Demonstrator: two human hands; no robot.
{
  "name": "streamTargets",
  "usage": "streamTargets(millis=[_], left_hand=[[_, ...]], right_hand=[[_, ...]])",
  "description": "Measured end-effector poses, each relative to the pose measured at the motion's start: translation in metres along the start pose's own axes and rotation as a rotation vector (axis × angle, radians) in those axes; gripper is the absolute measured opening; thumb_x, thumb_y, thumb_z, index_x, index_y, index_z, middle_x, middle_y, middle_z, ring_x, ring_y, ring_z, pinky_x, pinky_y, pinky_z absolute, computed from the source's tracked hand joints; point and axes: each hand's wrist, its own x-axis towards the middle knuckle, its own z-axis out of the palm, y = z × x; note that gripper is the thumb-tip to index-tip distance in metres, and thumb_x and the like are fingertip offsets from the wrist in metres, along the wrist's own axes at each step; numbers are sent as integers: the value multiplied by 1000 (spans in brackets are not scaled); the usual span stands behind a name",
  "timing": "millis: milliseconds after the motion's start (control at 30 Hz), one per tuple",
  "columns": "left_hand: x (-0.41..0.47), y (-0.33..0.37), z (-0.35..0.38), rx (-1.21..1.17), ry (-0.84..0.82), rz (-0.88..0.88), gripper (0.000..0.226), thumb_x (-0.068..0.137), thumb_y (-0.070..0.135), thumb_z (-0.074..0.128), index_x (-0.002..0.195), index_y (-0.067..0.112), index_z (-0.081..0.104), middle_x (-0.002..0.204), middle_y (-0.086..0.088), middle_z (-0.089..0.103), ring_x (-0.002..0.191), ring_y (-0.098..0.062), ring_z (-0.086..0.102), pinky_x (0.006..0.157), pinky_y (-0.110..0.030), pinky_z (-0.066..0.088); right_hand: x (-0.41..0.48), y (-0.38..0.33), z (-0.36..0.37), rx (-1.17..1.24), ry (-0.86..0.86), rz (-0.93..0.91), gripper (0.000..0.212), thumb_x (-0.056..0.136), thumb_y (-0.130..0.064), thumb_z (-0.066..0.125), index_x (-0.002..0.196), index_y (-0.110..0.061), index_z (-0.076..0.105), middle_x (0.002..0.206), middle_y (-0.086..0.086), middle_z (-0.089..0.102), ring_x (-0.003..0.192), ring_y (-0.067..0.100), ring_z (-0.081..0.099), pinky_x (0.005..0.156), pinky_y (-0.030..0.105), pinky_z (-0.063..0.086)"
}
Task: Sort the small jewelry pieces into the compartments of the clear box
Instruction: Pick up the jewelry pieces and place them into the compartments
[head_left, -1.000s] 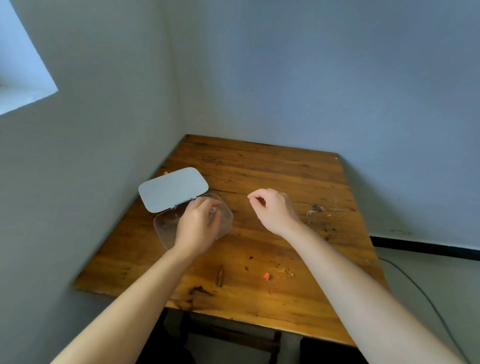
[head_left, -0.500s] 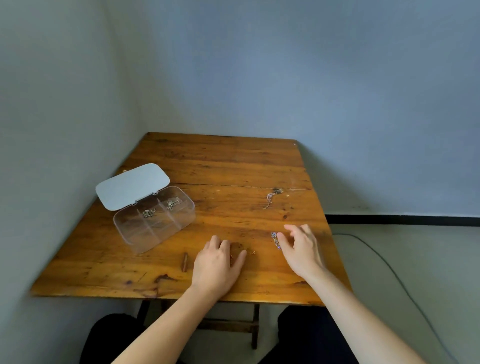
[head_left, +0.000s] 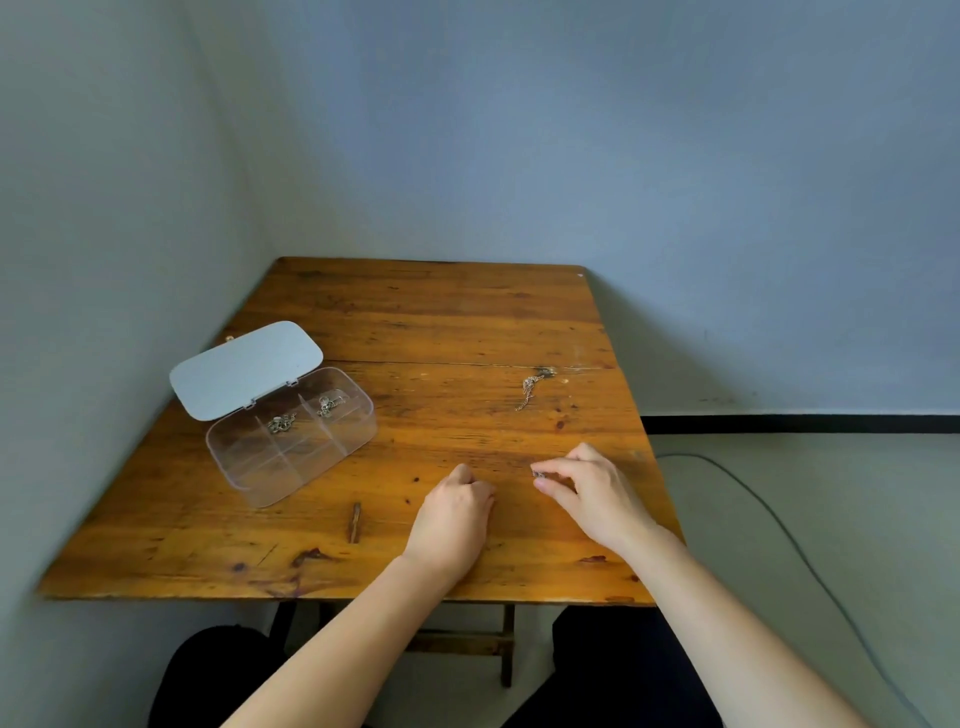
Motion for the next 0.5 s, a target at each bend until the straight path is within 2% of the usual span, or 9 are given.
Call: streamTargets(millis=[133,233,300,367,433,500], left_hand=[[7,-1,-3,29,-97,-35,20,96,6,55,110,12,69,108,-5,58,90,-22,62,77,-30,56],[11,-2,-6,75,-112,-48,22,94,3,56,110,11,68,112,-7,57,98,-23,59,78,-28,53],[13,-1,-8,90,-98,-62,18,96,13,56,108,11,69,113,-6,58,104,-23,58,83,-30,54],[12,2,-9,90,-91,-69,23,98,26,56,106,11,71,115,-4,59,108,-23,57,88,-32,53],[11,4,-11,113,-101,-61,23,99,24,54,108,11,72,117,-5,61,109,-21,57,90,-29,51],[11,5,-15,106,-107,-74,21,99,15,52,107,11,71,113,-6,65,101,-20,61,85,-26,53]], right_hand=[[-3,-1,3,52,81,-17,16,90,-33,73,103,-27,77,95,-10,58,80,1,53,68,10,38],[-3,-4,3,42,93,-33,11,90,-30,74,95,-22,77,90,-10,57,75,-1,52,66,7,37],[-4,-5,1,26,103,-52,10,90,-28,74,93,-19,77,88,-8,59,73,3,55,65,9,40],[-5,-7,-1,17,112,-64,8,89,-26,75,90,-18,77,85,-7,61,71,6,57,64,16,47],[-6,-8,-2,30,122,-68,5,87,-23,77,86,-18,78,81,-6,62,68,6,60,64,23,54],[-5,-9,-4,38,114,-44,1,84,-20,78,85,-20,78,79,-7,65,68,4,62,65,22,57]])
